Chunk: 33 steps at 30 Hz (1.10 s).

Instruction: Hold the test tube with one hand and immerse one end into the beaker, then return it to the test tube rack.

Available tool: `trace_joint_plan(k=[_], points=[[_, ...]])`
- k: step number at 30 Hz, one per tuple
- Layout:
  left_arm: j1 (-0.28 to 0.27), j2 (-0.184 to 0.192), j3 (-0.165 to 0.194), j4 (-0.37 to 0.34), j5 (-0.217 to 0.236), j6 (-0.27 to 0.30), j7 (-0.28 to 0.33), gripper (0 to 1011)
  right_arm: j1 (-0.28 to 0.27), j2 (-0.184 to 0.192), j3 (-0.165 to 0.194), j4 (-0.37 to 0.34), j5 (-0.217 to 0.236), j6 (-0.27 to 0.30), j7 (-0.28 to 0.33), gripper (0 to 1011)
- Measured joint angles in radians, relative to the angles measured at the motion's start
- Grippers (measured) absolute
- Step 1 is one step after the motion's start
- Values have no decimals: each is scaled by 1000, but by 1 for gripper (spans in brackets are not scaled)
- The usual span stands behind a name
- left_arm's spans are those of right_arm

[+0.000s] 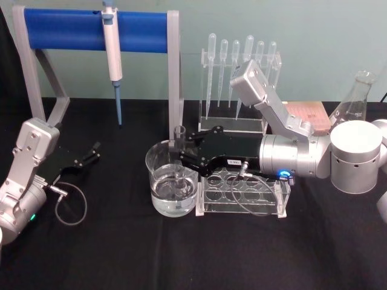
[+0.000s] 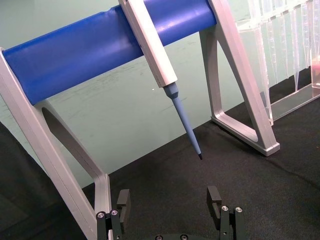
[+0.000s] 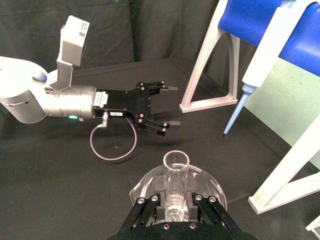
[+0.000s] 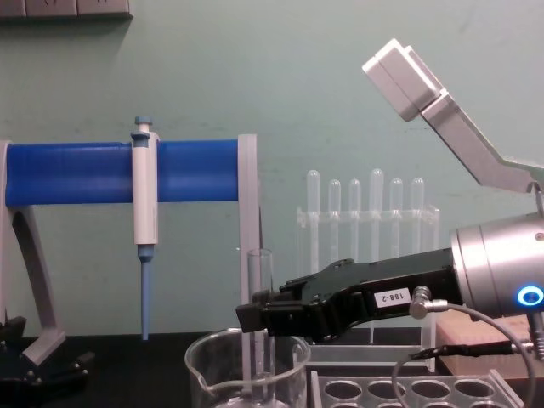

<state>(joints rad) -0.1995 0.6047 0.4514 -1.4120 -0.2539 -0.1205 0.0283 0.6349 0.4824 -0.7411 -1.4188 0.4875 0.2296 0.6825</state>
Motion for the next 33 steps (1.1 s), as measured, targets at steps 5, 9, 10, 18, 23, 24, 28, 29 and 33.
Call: trace_joint_plan(k=[5,9,10,18,23,24,28,29,33], points=[[0,0,0,0,0,0,0,1000,0,0,0,0,0,0,0,231],[0,0,0,0,0,0,0,1000,0,0,0,0,0,0,0,231],[0,0,0,0,0,0,0,1000,0,0,0,0,0,0,0,231],[0,0,0,0,0,0,0,1000,0,0,0,0,0,0,0,231],[0,0,0,0,0,0,0,1000,0,0,0,0,0,0,0,233],[0,0,0,0,0,0,0,1000,0,0,0,0,0,0,0,231],[0,0,0,0,0,0,0,1000,0,0,0,0,0,0,0,231],[0,0,0,0,0,0,0,1000,0,0,0,0,0,0,0,231],[0,0,0,0,0,0,0,1000,0,0,0,0,0,0,0,231]])
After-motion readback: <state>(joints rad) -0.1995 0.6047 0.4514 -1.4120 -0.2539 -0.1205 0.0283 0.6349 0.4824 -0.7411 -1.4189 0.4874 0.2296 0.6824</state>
